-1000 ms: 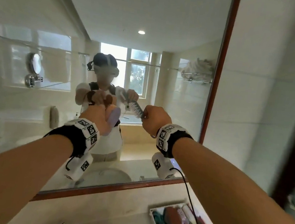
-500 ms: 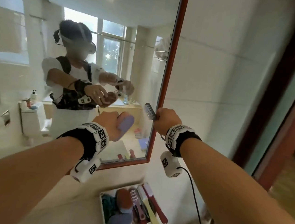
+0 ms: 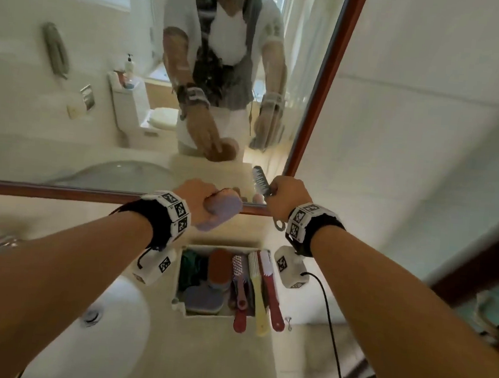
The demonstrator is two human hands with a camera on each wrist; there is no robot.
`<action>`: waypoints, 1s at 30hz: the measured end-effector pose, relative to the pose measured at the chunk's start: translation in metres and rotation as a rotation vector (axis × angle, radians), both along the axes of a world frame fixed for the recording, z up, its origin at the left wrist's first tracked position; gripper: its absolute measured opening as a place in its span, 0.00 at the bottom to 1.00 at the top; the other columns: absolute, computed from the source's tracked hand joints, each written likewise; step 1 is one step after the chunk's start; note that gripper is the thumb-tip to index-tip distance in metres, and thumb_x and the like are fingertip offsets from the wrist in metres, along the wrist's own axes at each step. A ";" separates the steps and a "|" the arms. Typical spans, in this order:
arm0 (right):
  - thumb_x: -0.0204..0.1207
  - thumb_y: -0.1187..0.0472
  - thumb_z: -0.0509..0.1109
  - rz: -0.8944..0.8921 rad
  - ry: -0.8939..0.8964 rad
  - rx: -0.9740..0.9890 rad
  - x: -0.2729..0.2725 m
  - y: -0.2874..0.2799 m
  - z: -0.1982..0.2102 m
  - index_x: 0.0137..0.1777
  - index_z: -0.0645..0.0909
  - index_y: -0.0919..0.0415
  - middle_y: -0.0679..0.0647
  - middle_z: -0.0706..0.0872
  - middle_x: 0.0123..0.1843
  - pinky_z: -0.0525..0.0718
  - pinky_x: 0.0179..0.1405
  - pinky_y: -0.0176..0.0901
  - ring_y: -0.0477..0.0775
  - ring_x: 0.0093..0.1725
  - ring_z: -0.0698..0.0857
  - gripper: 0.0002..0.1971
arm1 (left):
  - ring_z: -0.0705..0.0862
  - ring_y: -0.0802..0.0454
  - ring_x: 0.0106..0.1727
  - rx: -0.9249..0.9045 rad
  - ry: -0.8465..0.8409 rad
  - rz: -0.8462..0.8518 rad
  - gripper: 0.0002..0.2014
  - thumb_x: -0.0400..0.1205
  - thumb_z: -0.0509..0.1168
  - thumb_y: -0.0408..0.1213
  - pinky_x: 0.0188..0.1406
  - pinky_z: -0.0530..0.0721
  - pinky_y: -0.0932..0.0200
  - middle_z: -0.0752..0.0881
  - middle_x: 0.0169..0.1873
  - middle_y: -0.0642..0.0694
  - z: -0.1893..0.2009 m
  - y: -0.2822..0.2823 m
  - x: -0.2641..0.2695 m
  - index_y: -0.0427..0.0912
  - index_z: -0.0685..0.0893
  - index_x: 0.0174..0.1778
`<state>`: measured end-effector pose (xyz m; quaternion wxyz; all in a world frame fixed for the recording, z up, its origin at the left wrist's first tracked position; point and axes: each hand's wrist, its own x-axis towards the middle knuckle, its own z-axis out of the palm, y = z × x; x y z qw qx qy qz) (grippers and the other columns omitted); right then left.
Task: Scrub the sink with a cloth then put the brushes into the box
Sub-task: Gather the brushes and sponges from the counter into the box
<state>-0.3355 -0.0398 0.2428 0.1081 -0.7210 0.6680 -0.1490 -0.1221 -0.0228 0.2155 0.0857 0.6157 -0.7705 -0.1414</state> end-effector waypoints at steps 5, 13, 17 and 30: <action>0.76 0.60 0.67 -0.042 -0.056 0.135 -0.005 -0.010 -0.069 0.44 0.80 0.54 0.52 0.83 0.42 0.78 0.35 0.41 0.56 0.41 0.83 0.01 | 0.83 0.47 0.60 0.224 -0.079 -0.105 0.24 0.75 0.75 0.42 0.51 0.77 0.60 0.85 0.58 0.46 -0.058 -0.014 0.000 0.45 0.80 0.67; 0.74 0.57 0.68 -0.154 -0.012 0.331 -0.012 -0.007 -0.155 0.44 0.82 0.55 0.53 0.86 0.42 0.87 0.42 0.48 0.56 0.40 0.85 0.04 | 0.82 0.44 0.60 0.503 -0.111 -0.315 0.26 0.73 0.74 0.42 0.51 0.78 0.57 0.83 0.60 0.45 -0.161 -0.016 -0.001 0.46 0.78 0.67; 0.74 0.59 0.66 -0.130 0.008 0.388 0.000 -0.002 -0.184 0.42 0.82 0.57 0.55 0.86 0.42 0.86 0.37 0.47 0.59 0.39 0.85 0.04 | 0.81 0.43 0.62 0.578 -0.117 -0.334 0.24 0.78 0.72 0.41 0.51 0.77 0.56 0.81 0.63 0.42 -0.196 -0.020 0.002 0.43 0.76 0.69; 0.76 0.58 0.65 -0.150 0.017 0.462 -0.023 0.010 -0.227 0.50 0.84 0.56 0.55 0.86 0.46 0.89 0.41 0.48 0.57 0.39 0.85 0.08 | 0.81 0.48 0.64 0.660 -0.089 -0.316 0.18 0.78 0.68 0.35 0.63 0.80 0.54 0.83 0.65 0.49 -0.222 -0.020 0.003 0.49 0.83 0.65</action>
